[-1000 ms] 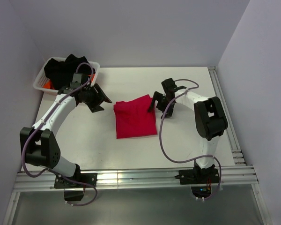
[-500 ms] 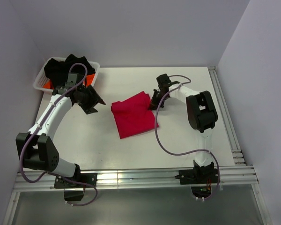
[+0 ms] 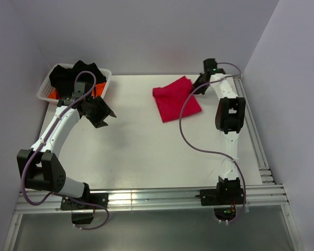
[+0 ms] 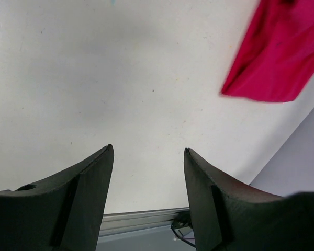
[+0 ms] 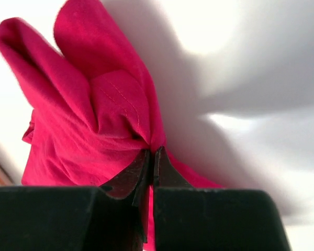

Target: Fold and stack the t-shirts

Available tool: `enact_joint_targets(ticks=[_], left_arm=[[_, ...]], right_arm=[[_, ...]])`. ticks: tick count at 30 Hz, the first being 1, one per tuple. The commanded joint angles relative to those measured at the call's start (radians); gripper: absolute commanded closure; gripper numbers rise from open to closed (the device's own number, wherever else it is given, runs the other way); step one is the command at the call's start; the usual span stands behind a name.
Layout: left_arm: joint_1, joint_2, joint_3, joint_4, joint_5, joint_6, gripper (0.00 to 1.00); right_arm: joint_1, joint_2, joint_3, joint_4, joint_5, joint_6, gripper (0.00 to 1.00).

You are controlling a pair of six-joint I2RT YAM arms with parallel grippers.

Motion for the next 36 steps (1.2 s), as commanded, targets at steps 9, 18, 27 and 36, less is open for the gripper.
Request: enact_joint_targets(ticks=[9,18,27,36], left_arm=[[0.004,-0.037,0.038,-0.055,-0.039,-0.011,0.39],[0.004,-0.072,-0.003,-0.038,-0.022,-0.037,0.39],[0.004,-0.101,-0.029,-0.003,-0.013,-0.047,0.39],[0.004,-0.114,-0.017,0.013,-0.046,0.024,0.39]], right_arm=[[-0.375,0.074,0.211,0.035,0.103,0.154,0.99],[-0.464,0.038,0.172,0.098,0.047,0.112,0.00],[-0.398,-0.263,-0.129,0.105,0.022,0.058,0.00],[-0.125,-0.636,-0.397,0.006,0.162,-0.079,0.00]])
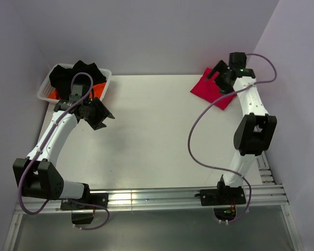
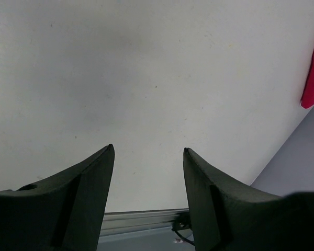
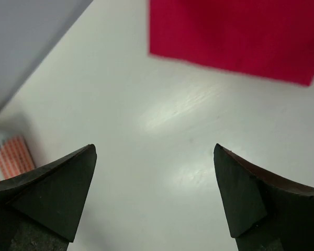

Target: Fold and stack the t-shirts

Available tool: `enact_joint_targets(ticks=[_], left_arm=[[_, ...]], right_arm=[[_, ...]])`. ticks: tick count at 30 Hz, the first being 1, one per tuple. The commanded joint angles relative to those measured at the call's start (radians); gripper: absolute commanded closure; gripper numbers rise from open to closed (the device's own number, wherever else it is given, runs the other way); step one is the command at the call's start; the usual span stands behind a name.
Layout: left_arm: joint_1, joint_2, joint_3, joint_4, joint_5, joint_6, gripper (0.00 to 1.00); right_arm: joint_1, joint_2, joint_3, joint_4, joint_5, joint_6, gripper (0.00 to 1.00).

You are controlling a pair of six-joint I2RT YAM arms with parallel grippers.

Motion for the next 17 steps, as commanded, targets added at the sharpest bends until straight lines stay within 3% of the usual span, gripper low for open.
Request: enact_joint_targets(ticks=[1,4,10,17], left_arm=[[0.004,-0.035,0.027,0.019,-0.029,0.054,0.39],[0.004,-0.041,0.042,0.010,-0.070,0.104,0.39],[0.002,-0.083,0.047,0.027,-0.096,0.150,0.38],[0.002,-0.116,0.037,0.032,-0.124,0.146,0.35]], right_arm=[[0.141,-0.173,-0.117,-0.033,0.069,-0.089,0.00],[0.242,-0.357,-0.238,0.006,0.092,-0.114,0.00],[0.289,-0.684,-0.361,-0.016,0.133,-0.183,0.00],[0.305,-0.830,-0.410,-0.065,0.253,-0.218,0.00]])
